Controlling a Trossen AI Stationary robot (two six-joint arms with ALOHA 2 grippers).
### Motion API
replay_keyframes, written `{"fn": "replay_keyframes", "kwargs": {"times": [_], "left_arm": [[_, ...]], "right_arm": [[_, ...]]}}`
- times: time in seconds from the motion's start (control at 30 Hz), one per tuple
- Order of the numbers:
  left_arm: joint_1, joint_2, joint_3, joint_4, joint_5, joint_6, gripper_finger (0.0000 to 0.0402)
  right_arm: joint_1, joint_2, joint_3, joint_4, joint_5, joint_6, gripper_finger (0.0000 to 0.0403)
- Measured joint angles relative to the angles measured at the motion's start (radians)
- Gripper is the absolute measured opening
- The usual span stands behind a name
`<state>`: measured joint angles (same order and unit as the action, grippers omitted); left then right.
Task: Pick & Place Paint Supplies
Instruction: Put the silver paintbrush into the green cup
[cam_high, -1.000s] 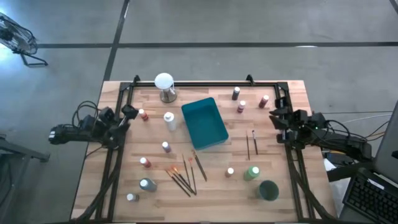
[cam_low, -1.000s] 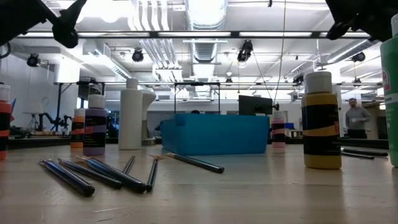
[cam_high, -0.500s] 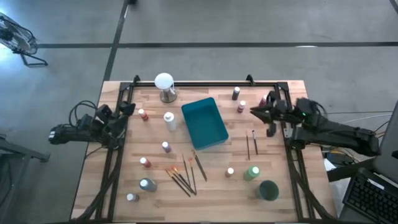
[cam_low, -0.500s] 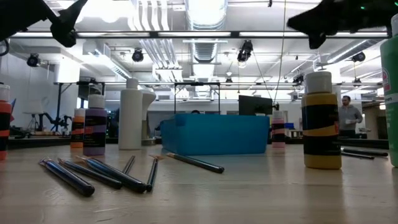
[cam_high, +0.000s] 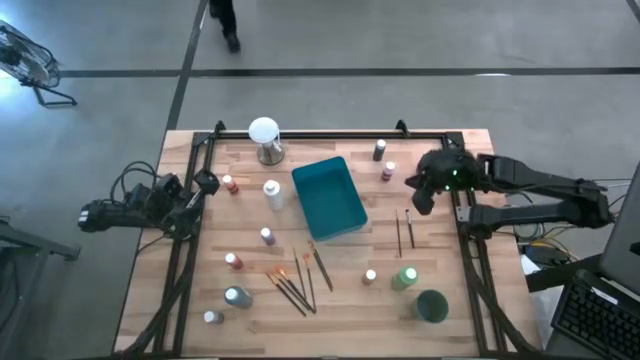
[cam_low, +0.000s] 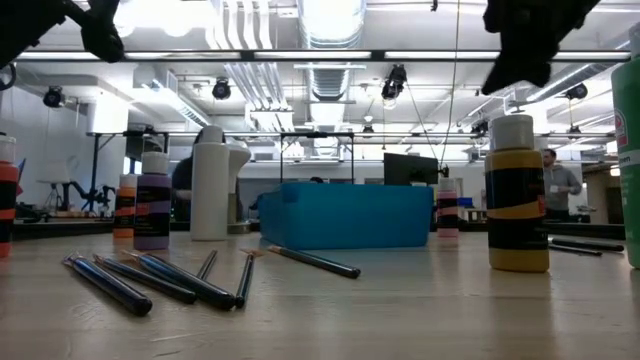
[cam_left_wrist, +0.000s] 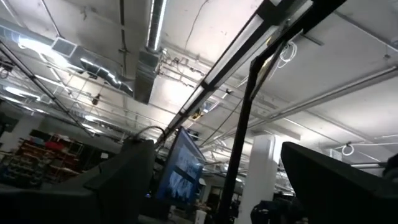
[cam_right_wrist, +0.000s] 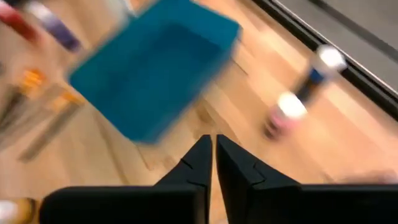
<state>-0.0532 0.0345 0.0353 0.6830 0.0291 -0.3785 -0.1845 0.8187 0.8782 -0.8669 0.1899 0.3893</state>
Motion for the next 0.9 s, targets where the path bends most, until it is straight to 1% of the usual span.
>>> {"fn": "replay_keyframes", "kwargs": {"times": [0.07,0.13,0.3,0.4,0.53,0.63,0.9], "left_arm": [[0.000,0.000,0.000,0.003,0.000,0.029,0.0355],[0.000,0.000,0.002,0.003,0.000,0.059,0.0355],[0.000,0.000,0.011,0.004,0.002,0.163,0.0355],[0.000,0.000,0.011,-0.013,-0.002,0.187,0.0355],[0.000,0.002,0.011,-0.074,-0.003,0.210,0.0355],[0.000,0.002,0.010,-0.105,-0.011,0.226,0.0355],[0.001,0.002,0.010,-0.109,-0.030,0.242,0.0355]], "right_arm": [[0.056,0.009,0.023,-0.059,0.067,0.093,0.0011],[0.099,0.014,0.031,-0.092,0.103,0.187,0.0011],[0.150,0.013,0.013,-0.145,0.095,0.377,0.0011],[0.156,0.015,-0.019,-0.171,0.085,0.459,0.0009],[0.156,0.031,-0.076,-0.174,0.067,0.512,0.0009],[0.156,0.059,-0.094,-0.172,0.039,0.528,0.0009],[0.154,0.143,-0.095,-0.123,0.066,0.508,0.0008]]}}
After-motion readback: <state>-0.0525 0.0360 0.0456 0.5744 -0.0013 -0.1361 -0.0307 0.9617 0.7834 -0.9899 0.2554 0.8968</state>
